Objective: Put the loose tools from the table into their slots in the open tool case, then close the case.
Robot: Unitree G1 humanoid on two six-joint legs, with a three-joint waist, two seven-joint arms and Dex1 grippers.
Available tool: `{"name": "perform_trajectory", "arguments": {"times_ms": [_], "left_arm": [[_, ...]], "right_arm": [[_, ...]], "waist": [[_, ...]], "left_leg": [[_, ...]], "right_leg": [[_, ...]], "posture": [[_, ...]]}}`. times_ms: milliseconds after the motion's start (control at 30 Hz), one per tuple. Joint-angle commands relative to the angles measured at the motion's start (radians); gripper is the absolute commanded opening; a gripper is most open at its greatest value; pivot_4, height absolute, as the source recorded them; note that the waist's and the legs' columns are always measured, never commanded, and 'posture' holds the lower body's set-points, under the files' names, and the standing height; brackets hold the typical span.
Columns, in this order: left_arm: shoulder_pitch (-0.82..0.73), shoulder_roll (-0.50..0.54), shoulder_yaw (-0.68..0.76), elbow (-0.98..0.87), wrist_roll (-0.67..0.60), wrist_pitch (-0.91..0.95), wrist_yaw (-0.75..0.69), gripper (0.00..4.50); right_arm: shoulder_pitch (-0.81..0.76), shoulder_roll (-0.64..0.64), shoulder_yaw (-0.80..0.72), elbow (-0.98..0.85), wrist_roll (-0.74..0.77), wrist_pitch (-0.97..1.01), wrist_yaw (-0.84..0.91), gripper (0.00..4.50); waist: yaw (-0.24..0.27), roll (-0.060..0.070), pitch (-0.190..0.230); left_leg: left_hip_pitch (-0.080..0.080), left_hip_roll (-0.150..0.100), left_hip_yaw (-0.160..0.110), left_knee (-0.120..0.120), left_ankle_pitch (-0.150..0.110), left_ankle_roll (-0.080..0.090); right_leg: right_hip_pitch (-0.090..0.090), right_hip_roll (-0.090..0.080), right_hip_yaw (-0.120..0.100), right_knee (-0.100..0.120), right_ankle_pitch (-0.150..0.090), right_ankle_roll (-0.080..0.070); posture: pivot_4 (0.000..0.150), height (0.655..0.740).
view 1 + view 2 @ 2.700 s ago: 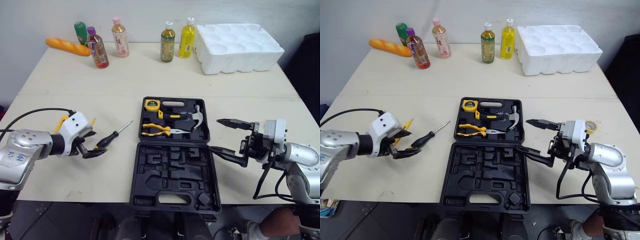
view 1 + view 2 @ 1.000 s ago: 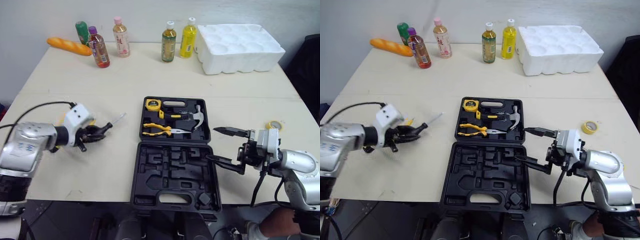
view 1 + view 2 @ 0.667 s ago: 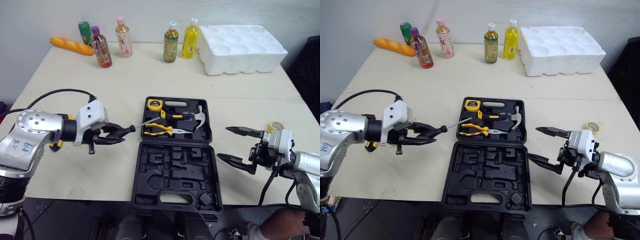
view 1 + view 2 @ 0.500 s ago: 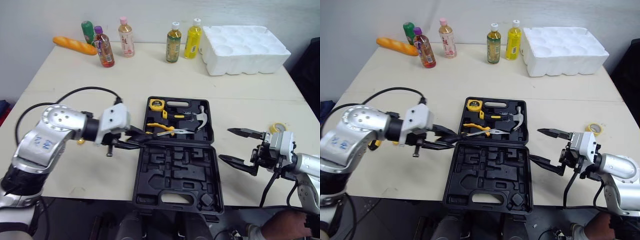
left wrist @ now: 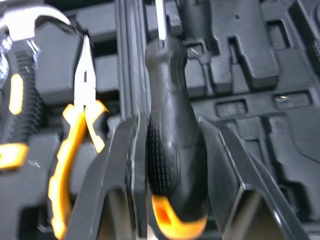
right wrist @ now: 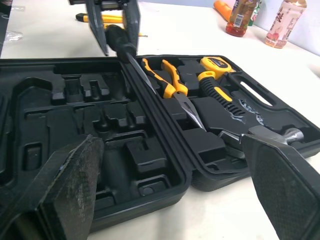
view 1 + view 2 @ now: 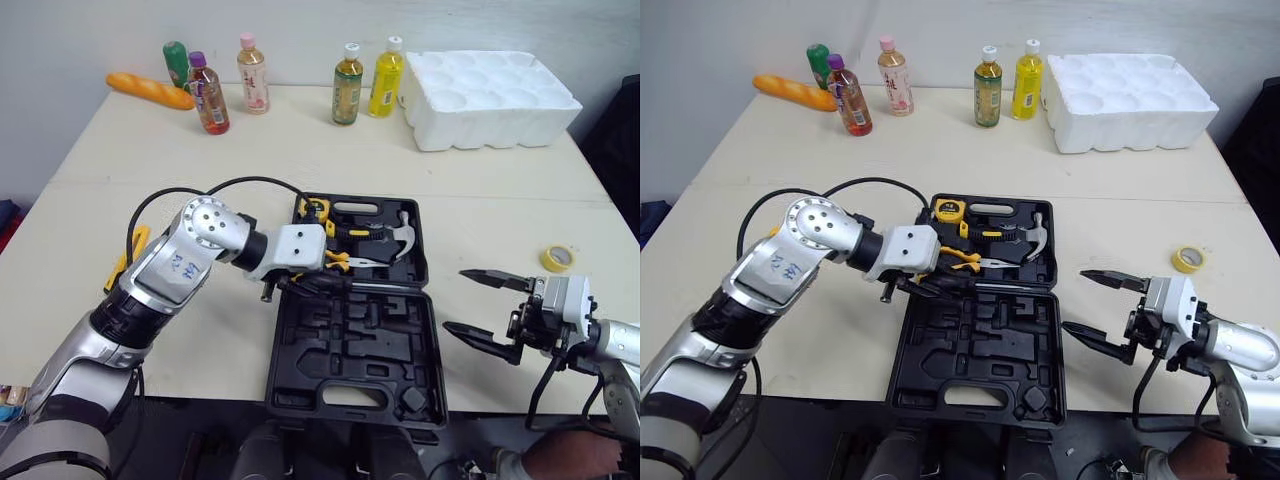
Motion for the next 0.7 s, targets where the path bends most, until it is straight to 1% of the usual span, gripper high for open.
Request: {"name": "perform_trajectory", "arguments": {"times_ms": [33,200,433,700], "left_arm": [[-0.023,-0.017,-0.012,-0.008,0.054,0.001,0.011,1.15],[-0.017,-0.001,-0.036,-0.068,0.084,0.050,-0.036,1.15],[-0.002,0.011,-0.054,-0.090,0.133,0.064,-0.043,1.15],[-0.004,-0.027,-0.070,-0.074,0.191,0.079,-0.028,1.15]], "right_arm": [[0.009,-0.008,-0.022,-0.038,0.002,-0.011,-0.008,4.50],[0.002,0.001,-0.003,-0.035,-0.009,-0.013,-0.019,4.50],[-0.012,0.012,0.010,-0.029,-0.019,-0.014,-0.022,4.50],[-0.011,0.015,0.015,-0.028,-0.020,-0.018,-0.022,4.50]], "waist": [[0.001,0.000,0.000],[0.000,0.000,0.000],[0.000,0.000,0.000],[0.003,0.000,0.000]], "left_leg": [[0.000,0.000,0.000,0.000,0.000,0.000],[0.000,0.000,0.000,0.000,0.000,0.000],[0.000,0.000,-0.001,0.000,0.000,0.000],[0.000,0.000,-0.001,0.001,0.000,0.000]], "right_leg": [[0.000,0.000,0.000,0.000,0.000,0.000],[0.000,0.000,0.000,0.000,0.000,0.000],[0.000,0.000,0.000,0.000,0.000,0.000],[0.000,0.000,0.000,0.000,0.000,0.000]], "posture": [[0.150,0.7400],[0.150,0.7400],[0.150,0.7400],[0.150,0.7400]]}}
